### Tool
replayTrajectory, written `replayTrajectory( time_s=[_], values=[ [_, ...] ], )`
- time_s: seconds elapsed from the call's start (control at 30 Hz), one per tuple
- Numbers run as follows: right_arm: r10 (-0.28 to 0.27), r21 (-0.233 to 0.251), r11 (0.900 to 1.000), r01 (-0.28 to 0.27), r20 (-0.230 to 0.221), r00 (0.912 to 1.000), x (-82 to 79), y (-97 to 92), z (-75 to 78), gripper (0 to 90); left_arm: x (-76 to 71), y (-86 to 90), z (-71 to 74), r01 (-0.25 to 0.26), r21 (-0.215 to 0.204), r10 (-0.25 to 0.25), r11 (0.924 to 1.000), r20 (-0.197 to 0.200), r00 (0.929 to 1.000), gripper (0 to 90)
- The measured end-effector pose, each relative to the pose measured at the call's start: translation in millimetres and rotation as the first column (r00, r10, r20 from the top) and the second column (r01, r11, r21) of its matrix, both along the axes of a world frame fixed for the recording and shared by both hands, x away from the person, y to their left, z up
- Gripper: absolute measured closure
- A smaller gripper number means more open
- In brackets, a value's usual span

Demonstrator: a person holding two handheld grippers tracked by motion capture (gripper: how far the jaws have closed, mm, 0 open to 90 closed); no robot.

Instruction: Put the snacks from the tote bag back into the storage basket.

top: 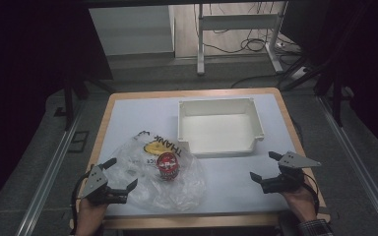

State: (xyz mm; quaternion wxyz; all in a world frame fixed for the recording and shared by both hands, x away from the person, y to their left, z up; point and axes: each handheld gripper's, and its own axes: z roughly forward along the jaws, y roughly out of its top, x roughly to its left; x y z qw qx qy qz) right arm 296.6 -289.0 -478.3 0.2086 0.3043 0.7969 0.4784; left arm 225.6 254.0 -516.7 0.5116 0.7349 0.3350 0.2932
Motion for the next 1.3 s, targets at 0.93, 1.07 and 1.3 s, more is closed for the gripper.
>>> replayTrajectory(
  time_s=[0.93, 1.07, 1.3],
  values=[
    [0.076, 0.003, 0.9971, -0.076, -0.022, 0.9969, 2.5, 5.1, -3.6, 0.0, -1.4, 3.3, 1.5, -0.013, -0.015, 0.014, 0.9998, 0.016, 0.9998, 0.1],
    [0.092, 0.002, 0.9958, -0.092, -0.031, 0.9953, 3.0, 7.3, -4.2, 0.0, -1.3, 3.5, 1.4, -0.014, -0.015, 0.014, 0.9998, 0.015, 0.9998, 0.1],
    [0.104, 0.012, 0.9946, -0.103, -0.024, 0.9943, 3.9, 9.4, -4.1, 0.0, -1.4, 3.4, 1.4, -0.013, -0.015, 0.014, 0.9998, 0.016, 0.9998, 0.1]
  ],
)
